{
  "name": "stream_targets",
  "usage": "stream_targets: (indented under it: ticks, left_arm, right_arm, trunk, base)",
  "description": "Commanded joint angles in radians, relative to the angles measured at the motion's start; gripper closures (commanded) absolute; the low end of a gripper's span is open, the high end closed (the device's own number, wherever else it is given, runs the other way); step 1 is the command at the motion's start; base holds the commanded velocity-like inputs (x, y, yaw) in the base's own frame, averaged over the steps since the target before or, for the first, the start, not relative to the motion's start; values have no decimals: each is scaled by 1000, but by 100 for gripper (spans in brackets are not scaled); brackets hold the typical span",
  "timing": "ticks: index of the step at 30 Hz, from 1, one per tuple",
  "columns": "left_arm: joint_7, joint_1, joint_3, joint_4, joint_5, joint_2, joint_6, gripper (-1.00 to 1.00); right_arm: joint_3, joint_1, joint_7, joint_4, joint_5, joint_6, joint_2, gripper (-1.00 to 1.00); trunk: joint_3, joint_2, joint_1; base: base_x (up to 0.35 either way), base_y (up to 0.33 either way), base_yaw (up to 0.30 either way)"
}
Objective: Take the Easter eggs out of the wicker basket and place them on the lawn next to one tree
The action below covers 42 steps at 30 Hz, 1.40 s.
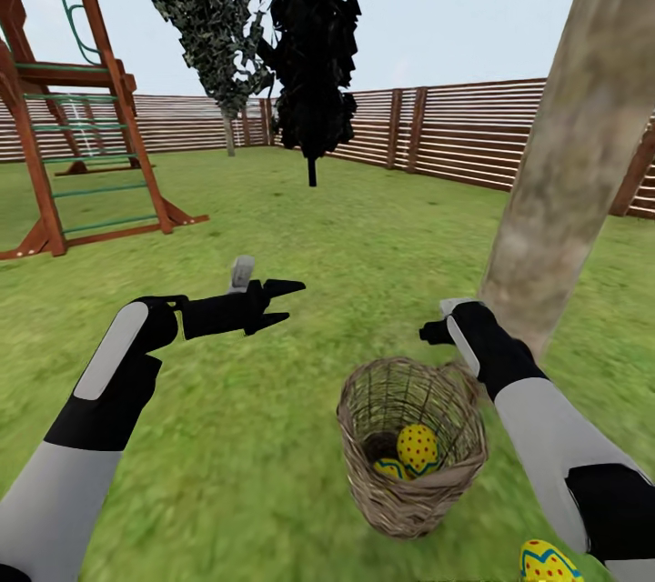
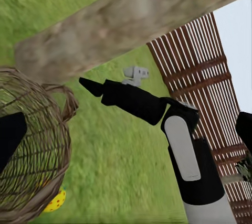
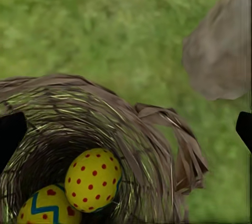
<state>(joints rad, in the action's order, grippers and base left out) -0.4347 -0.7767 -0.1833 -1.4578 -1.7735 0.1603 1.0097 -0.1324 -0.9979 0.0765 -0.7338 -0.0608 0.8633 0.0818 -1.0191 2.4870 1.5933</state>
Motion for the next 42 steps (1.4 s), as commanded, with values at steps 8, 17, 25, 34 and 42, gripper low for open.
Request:
stream_targets:
  ticks: [8,17,25,34,42]
  left_arm:
    - [-10,-1,-1,-1,-10,-1,0,-100]
    - [-10,0,-1,-1,-10,-1,0,-100]
    - [-10,-1,-1,-1,-10,-1,0,-100]
    - [-10,0,-1,-1,-10,-1,0,-100]
    - [-10,-1,-1,-1,-11,-1,0,-100]
  right_arm:
    - [-6,-1,8,10,-8,5,2,-100]
    - [-7,-1,8,13,-10,6,1,-100]
    - [-7,-1,7,12,-8,56,0,-100]
    - [-7,-1,6,14,-8,62,-2,-100]
    - [-8,0,6,30,-10,62,-7,-100]
  trunk:
    - [8,0,0]
    - [18,0,0]
    - [26,0,0]
    - [36,0,0]
    - [44,0,0]
  base:
    - [0,50,-234]
    - [0,230,-239]
    - [68,260,-244]
    - [145,264,-245]
    - [184,272,-246]
